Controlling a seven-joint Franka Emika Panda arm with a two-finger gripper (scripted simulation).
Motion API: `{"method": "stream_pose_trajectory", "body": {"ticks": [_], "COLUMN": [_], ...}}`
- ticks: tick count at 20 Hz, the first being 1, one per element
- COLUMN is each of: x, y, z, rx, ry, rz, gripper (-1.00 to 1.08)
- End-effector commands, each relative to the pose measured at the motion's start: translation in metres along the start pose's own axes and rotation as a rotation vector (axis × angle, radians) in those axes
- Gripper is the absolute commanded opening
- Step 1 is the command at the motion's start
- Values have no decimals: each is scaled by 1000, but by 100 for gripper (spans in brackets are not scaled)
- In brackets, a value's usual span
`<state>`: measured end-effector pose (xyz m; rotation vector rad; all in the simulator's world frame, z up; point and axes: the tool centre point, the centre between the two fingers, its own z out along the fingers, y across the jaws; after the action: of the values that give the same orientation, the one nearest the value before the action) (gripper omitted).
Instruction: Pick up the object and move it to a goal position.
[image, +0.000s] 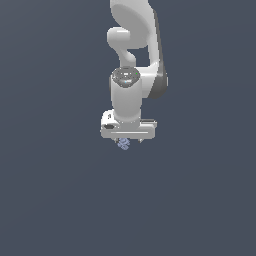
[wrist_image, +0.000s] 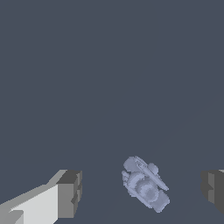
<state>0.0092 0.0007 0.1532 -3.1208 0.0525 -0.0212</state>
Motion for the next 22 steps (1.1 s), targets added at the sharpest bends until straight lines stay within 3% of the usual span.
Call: {"method": "stream_pose_trajectory", "body": {"ticks": [1, 11, 22], "x": [0, -8, -8], "y": [0, 40, 39], "z": [0, 2, 3], "rx": [0, -13, -13], "ry": [0, -14, -14], "rz": [0, 67, 52], "gripper": [100, 100, 100]}}
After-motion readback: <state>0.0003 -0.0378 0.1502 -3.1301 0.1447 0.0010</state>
